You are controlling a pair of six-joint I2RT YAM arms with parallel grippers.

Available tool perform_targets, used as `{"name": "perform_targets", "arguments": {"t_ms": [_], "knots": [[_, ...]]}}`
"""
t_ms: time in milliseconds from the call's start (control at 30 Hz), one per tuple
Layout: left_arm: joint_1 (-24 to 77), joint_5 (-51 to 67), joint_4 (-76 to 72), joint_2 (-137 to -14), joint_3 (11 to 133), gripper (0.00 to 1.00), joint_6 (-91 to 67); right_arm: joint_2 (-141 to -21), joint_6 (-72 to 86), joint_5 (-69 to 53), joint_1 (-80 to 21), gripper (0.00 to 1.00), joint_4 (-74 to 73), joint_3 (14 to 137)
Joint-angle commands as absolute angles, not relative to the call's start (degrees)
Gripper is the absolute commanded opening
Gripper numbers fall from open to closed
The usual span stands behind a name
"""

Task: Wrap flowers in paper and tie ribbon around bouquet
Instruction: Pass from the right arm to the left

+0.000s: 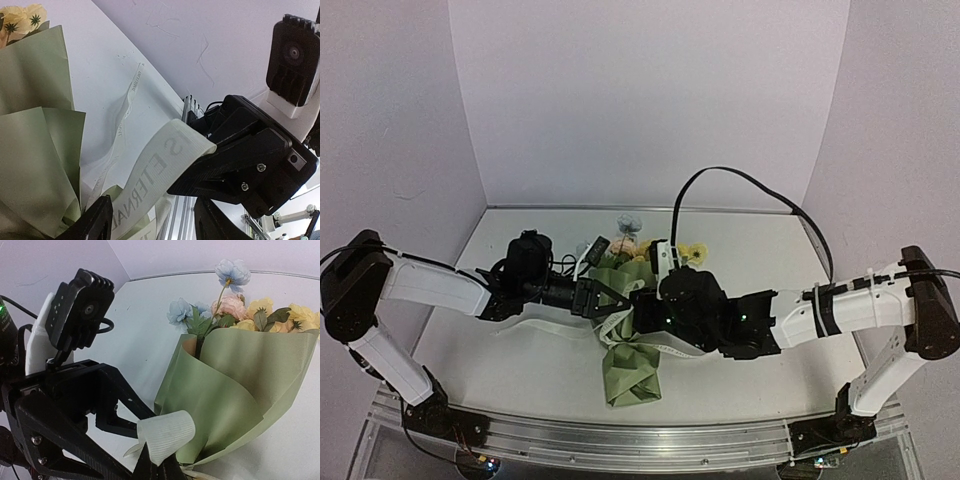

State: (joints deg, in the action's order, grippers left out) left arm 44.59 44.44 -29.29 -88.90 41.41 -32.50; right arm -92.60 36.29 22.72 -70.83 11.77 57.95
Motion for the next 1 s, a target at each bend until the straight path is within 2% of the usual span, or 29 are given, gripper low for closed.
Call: {"name": "perform_targets", "arguments": {"t_ms": [0, 233, 400, 800, 867, 967], "knots": [[45.39, 43.27, -31.92, -88.28, 40.85, 0.5, -32.03, -92.01, 37.03, 24.46, -71.11, 0.0, 12.36, 58.17], [45.77, 42.22, -29.93, -88.09, 40.65, 0.34, -31.29, -93.08, 37.42, 26.21, -71.1, 0.0, 9.63, 59.76], [46.31, 41.25, -28.97, -88.23, 40.46, 0.29, -31.02, -93.18, 37.93, 26.88, -71.02, 0.0, 8.45, 60.11], [48.19, 37.23, -24.89, -89.35, 41.51, 0.31, -29.04, -94.39, 40.16, 27.58, -70.93, 0.0, 5.34, 61.15], [48.72, 36.0, -23.41, -89.79, 42.41, 0.28, -28.2, -94.69, 40.66, 27.73, -70.93, 0.0, 4.77, 61.37], [49.11, 33.85, -22.1, -90.7, 43.44, 0.17, -27.87, -94.82, 41.27, 27.89, -70.85, 0.0, 3.66, 61.86]]}}
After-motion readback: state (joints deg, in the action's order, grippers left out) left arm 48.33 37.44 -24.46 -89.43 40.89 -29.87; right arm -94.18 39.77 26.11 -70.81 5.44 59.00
